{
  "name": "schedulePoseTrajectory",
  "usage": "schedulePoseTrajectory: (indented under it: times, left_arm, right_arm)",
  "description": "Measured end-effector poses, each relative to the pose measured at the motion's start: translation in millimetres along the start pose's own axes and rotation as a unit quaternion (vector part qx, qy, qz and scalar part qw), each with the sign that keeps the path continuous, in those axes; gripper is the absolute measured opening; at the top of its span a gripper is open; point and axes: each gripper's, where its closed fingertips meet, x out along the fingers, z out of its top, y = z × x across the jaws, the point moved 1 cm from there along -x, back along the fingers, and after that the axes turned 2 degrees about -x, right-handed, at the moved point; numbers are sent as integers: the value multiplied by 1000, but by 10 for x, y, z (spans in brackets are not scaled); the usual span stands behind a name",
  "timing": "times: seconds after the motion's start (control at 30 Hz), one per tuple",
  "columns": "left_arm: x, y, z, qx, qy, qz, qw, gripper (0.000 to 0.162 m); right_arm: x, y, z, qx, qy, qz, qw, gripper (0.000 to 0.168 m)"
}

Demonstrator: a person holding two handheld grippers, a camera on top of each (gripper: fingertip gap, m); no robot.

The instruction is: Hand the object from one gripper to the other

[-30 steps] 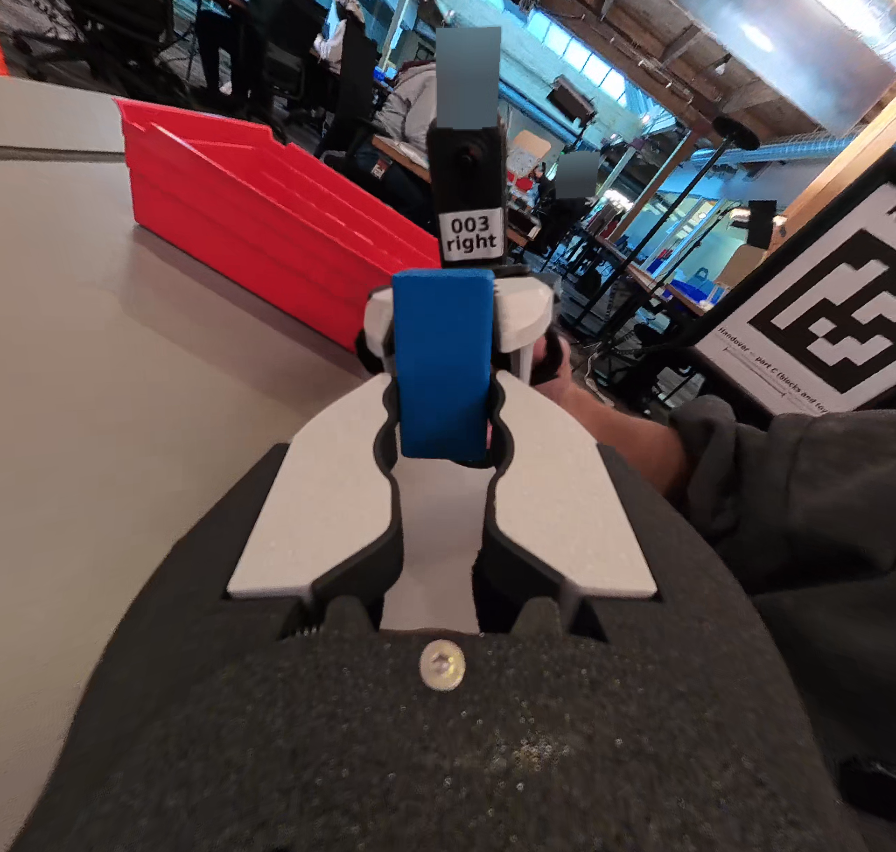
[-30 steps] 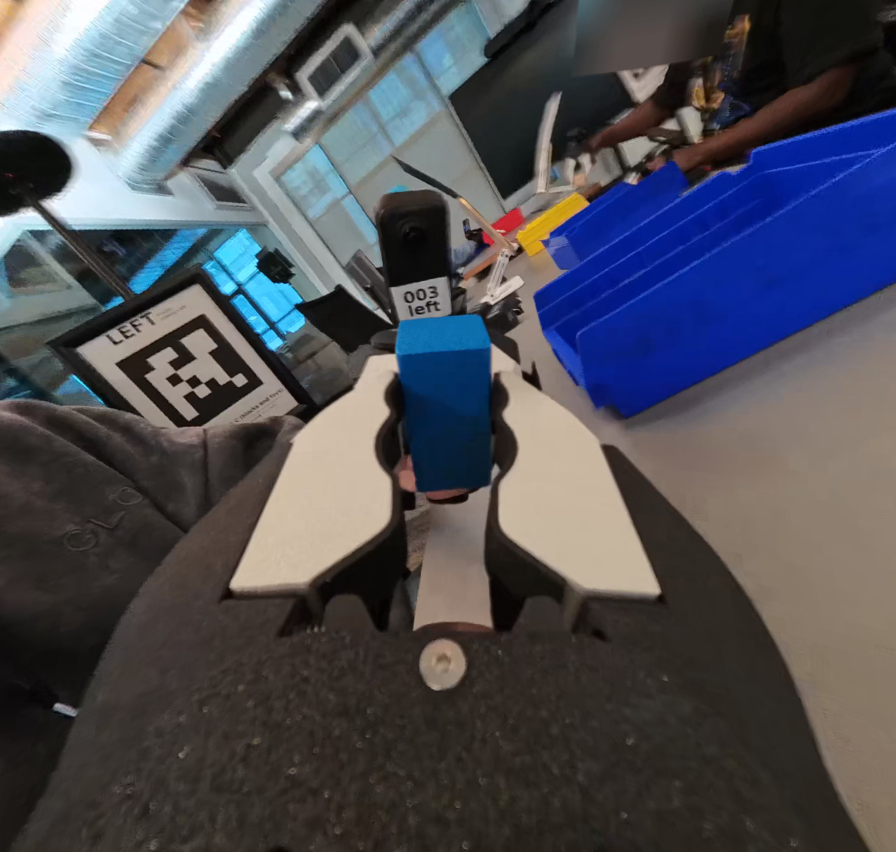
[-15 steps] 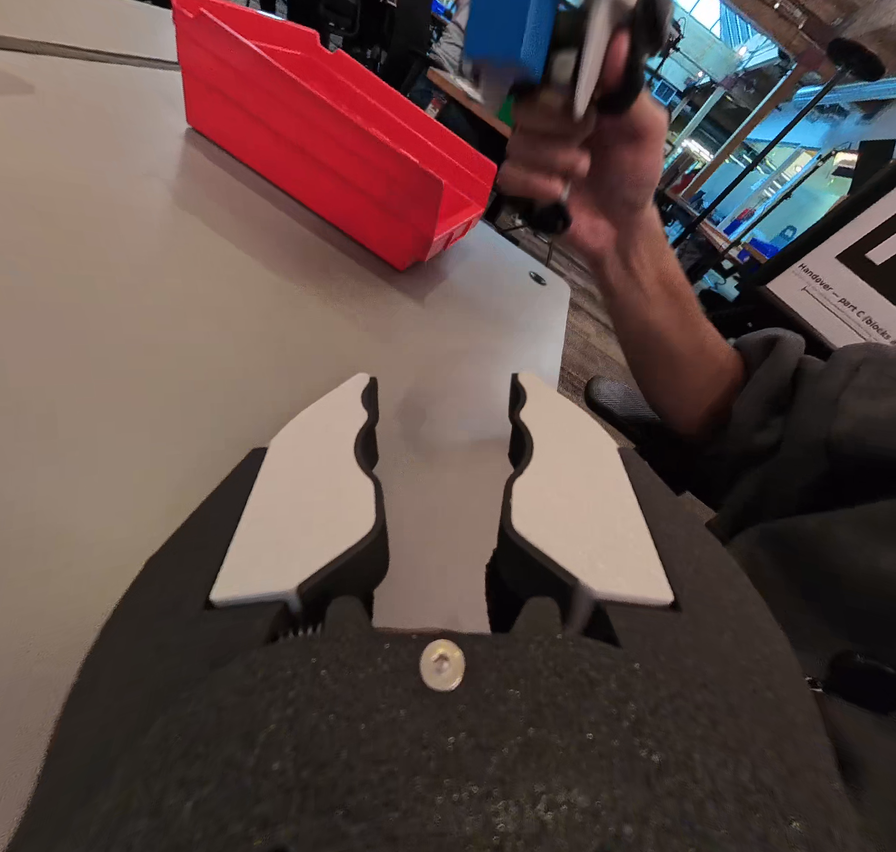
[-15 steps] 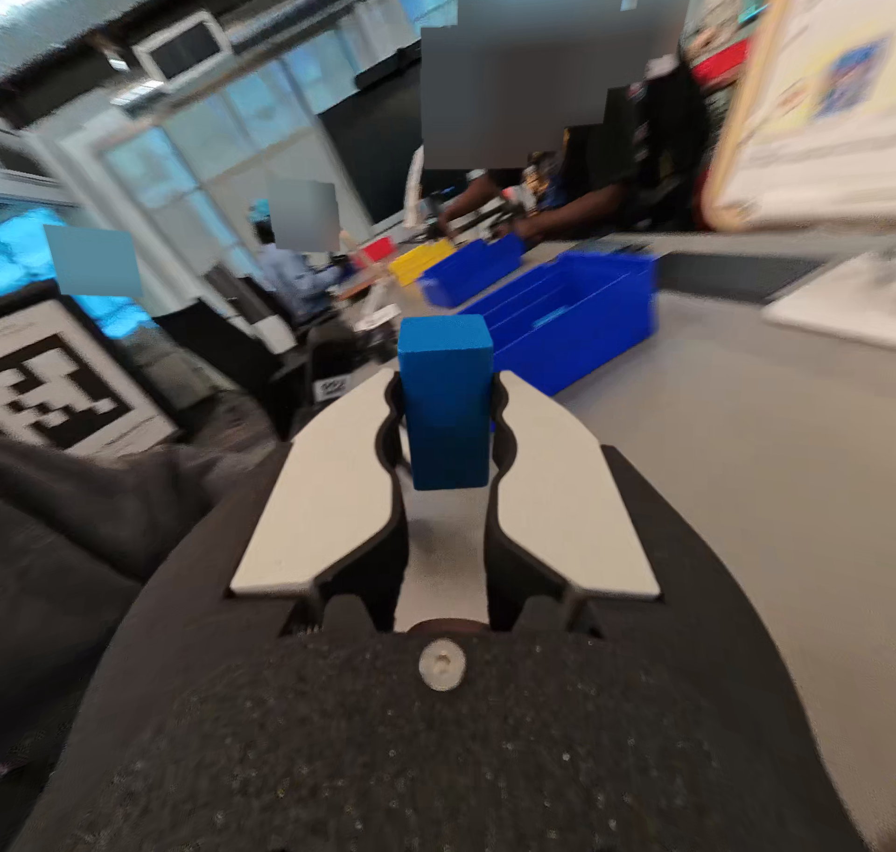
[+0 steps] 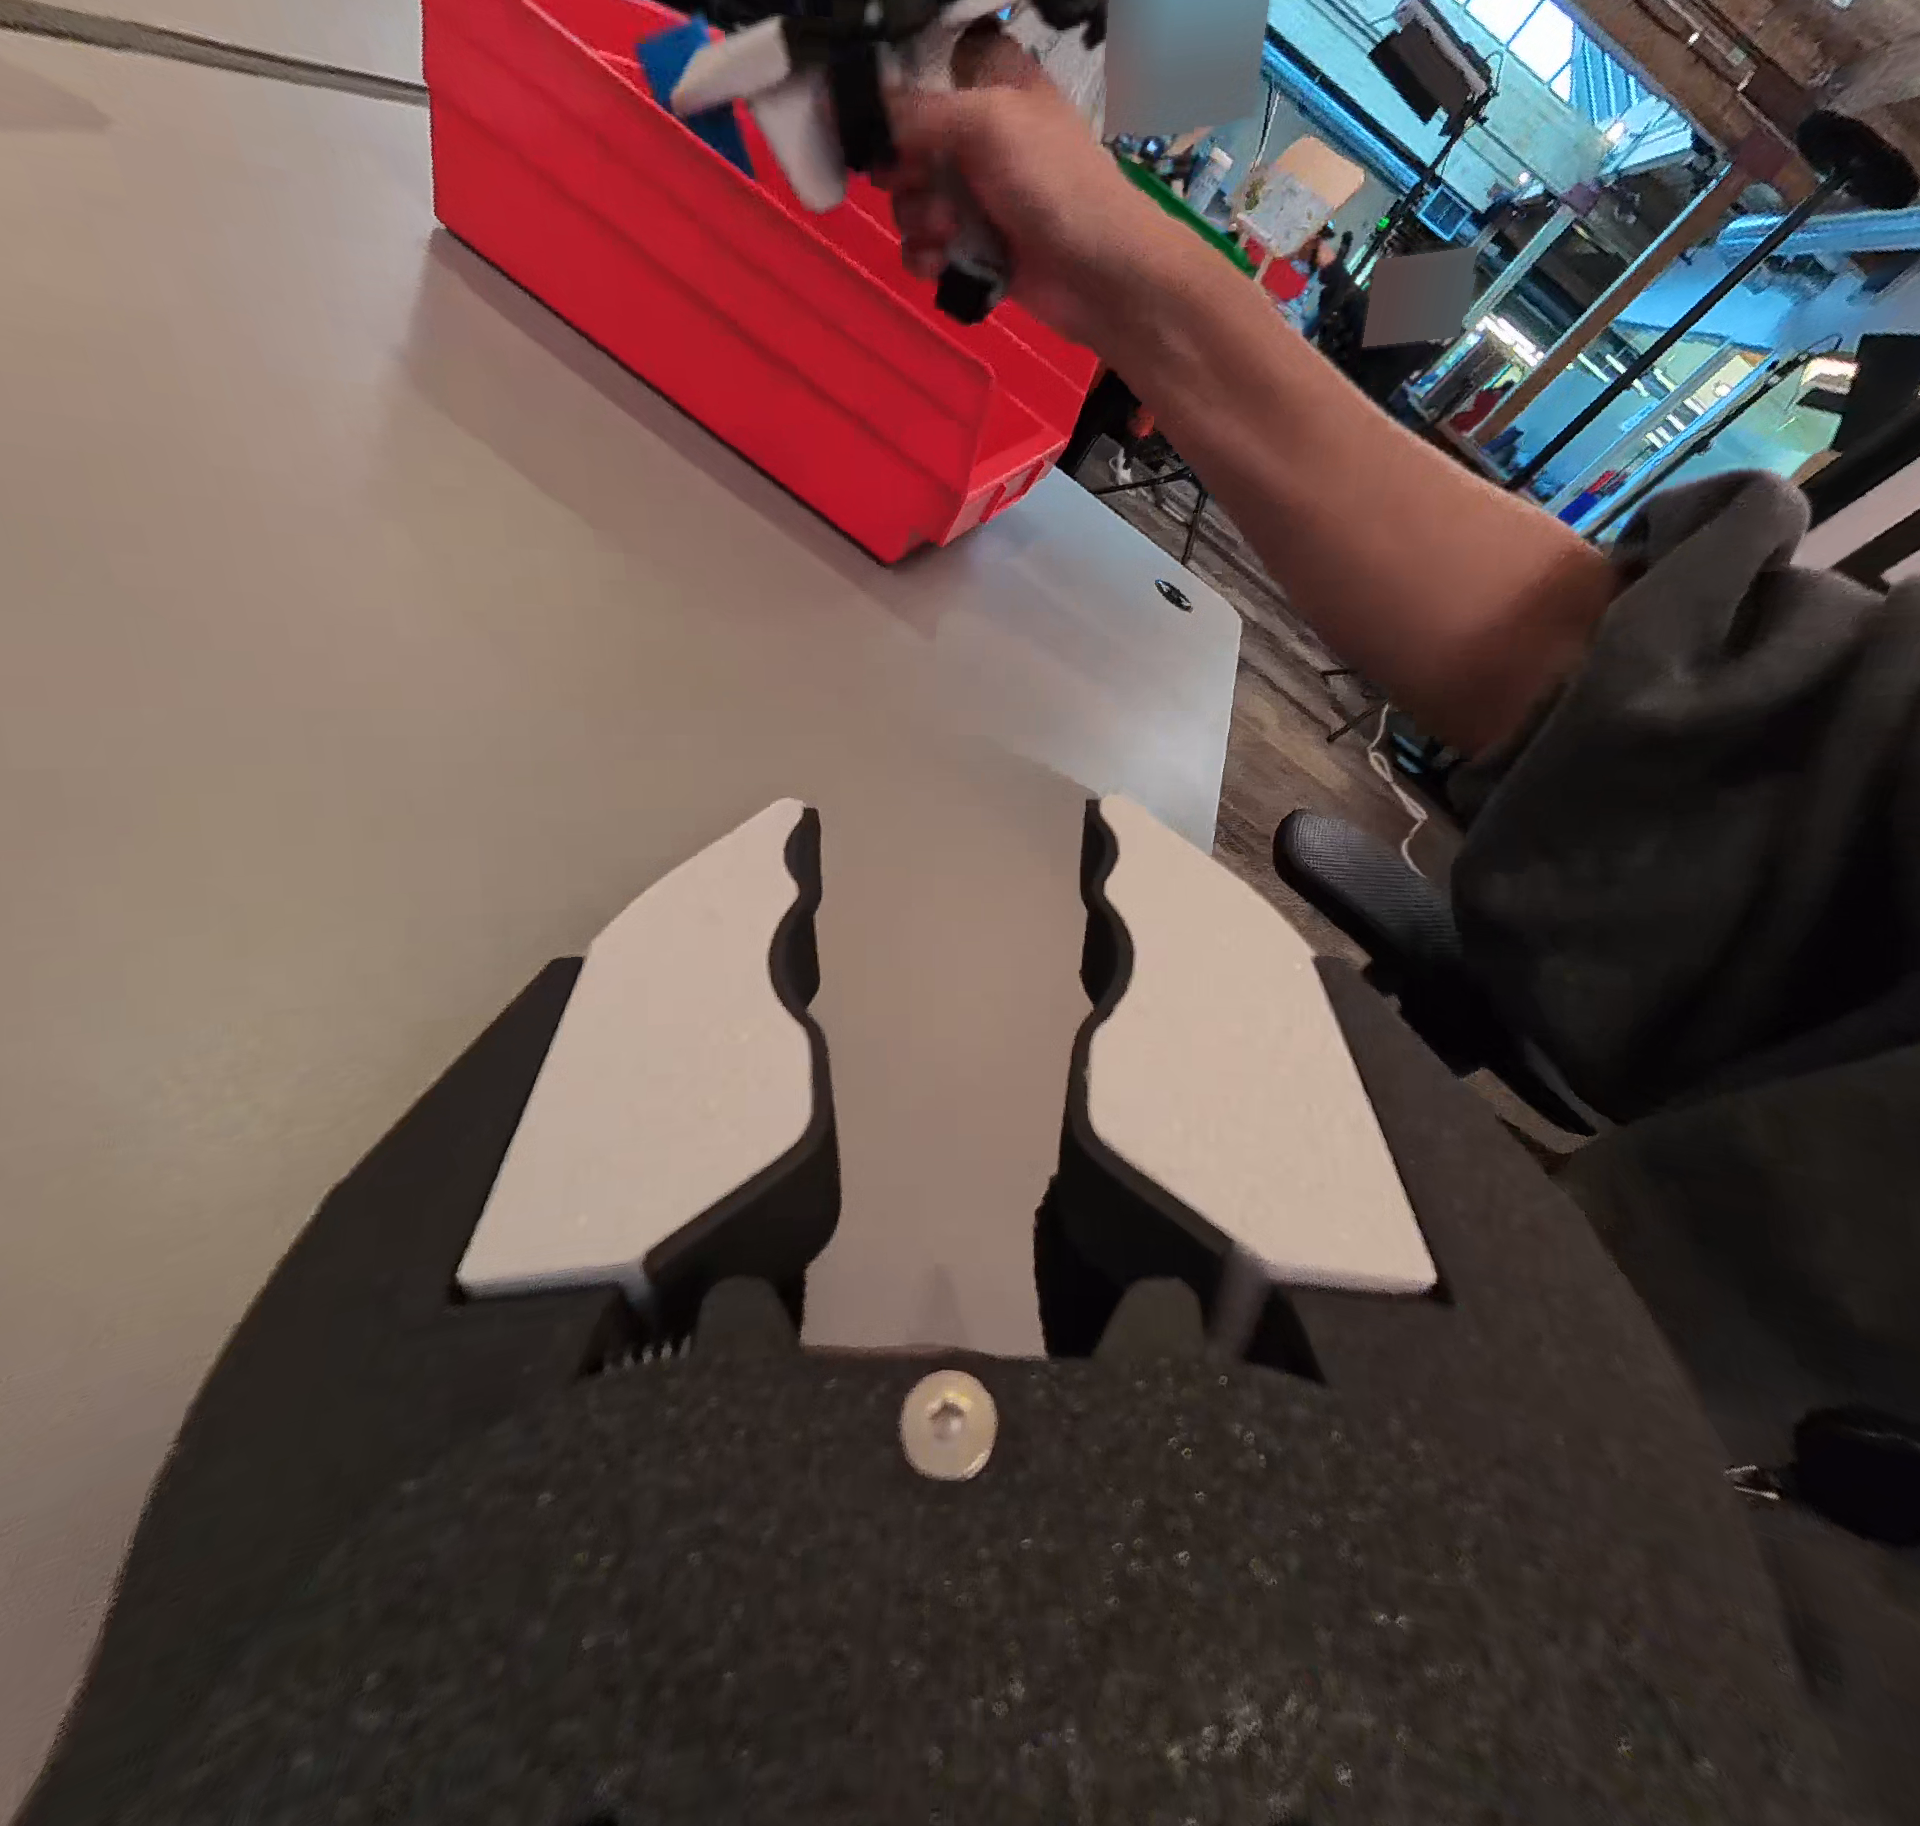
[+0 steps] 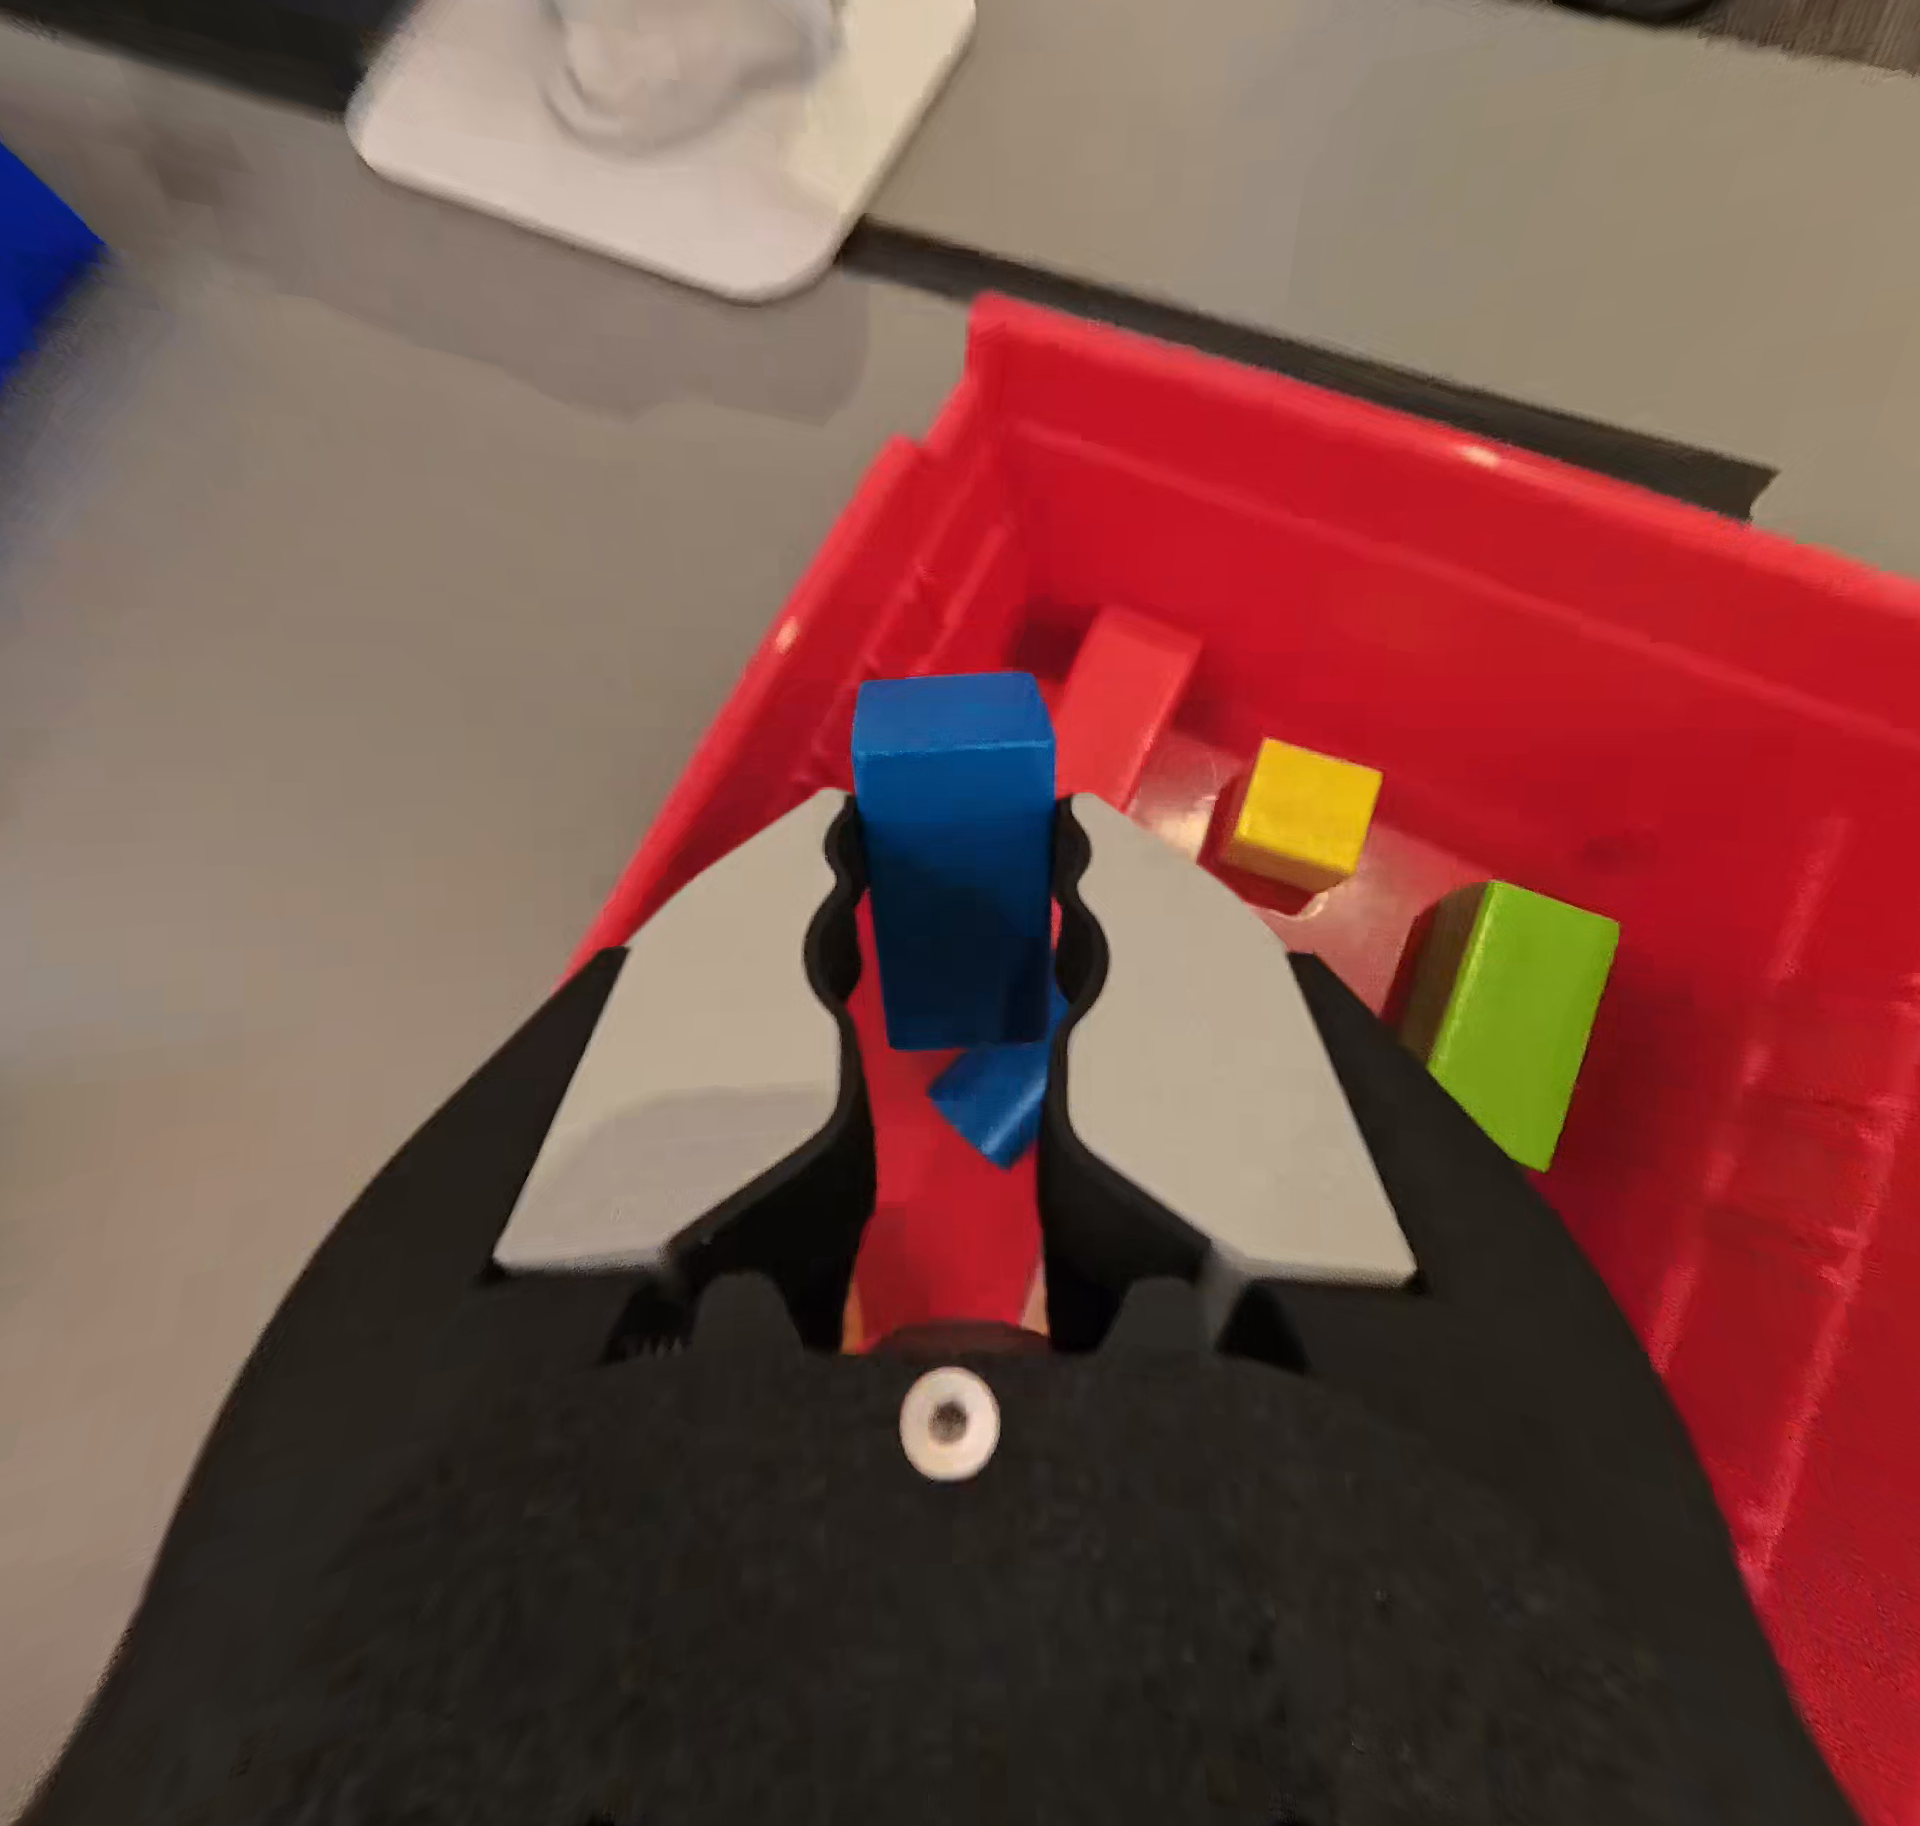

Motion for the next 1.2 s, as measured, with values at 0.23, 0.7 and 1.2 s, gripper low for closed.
schedulePoseTrajectory:
  times: [0.23,0.7,1.2]
  left_arm:
    - [16,-24,-32,14,10,1,1000,47]
    - [28,-20,-62,31,25,7,999,47]
    - [-1,93,-41,28,14,33,999,46]
  right_arm:
    - [371,-61,-349,-131,139,11,981,34]
    - [513,4,-684,-235,231,56,942,35]
    - [-1376,581,-296,18,-189,-19,982,47]
